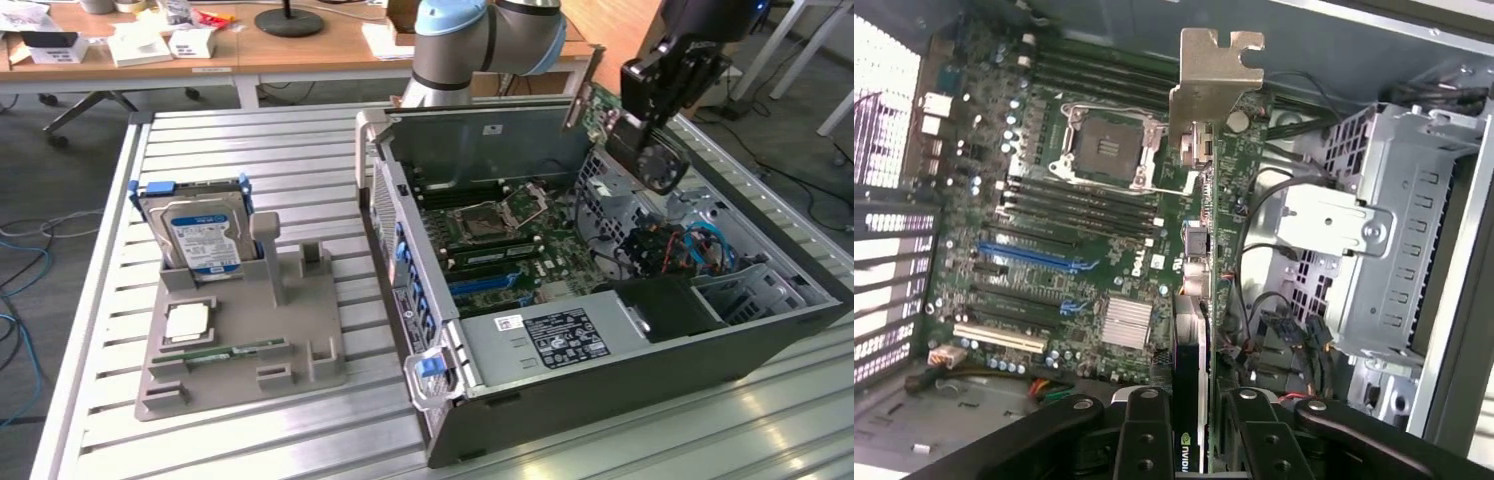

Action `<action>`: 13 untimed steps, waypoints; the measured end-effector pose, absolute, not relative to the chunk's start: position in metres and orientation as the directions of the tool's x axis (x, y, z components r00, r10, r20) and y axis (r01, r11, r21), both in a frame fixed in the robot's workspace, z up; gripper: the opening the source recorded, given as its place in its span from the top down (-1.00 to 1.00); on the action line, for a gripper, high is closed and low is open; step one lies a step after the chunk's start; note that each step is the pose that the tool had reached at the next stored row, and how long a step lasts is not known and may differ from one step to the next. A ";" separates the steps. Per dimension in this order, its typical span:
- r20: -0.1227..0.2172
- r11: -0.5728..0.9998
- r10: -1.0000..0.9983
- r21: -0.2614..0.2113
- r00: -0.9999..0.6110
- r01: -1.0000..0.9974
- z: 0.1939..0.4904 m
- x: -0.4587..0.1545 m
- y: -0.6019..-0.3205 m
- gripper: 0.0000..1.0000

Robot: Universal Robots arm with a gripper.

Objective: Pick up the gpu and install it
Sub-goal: 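Insert the gpu into the slot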

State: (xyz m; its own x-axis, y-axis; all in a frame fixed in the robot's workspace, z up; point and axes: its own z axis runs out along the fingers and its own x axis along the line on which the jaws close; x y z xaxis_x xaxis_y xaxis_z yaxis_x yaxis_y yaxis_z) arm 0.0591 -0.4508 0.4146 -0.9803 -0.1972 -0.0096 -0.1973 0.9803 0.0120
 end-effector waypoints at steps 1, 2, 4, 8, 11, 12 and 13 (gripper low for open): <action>-0.009 0.977 -0.211 0.011 -0.978 -0.211 0.415 0.059 -0.451 0.47; -0.009 0.974 -0.224 0.009 -0.974 -0.225 0.415 0.059 -0.451 0.47; -0.008 0.968 -0.249 0.006 -0.968 -0.249 0.415 0.059 -0.451 0.47; -0.007 0.953 -0.302 0.002 -0.953 -0.302 0.415 0.059 -0.451 0.47; -0.006 0.940 -0.342 -0.001 -0.940 -0.342 0.414 0.059 -0.451 0.47; -0.006 0.935 -0.355 -0.002 -0.935 -0.355 0.414 0.059 -0.451 0.47; -0.005 0.930 -0.368 -0.003 -0.930 -0.368 0.414 0.059 -0.451 0.47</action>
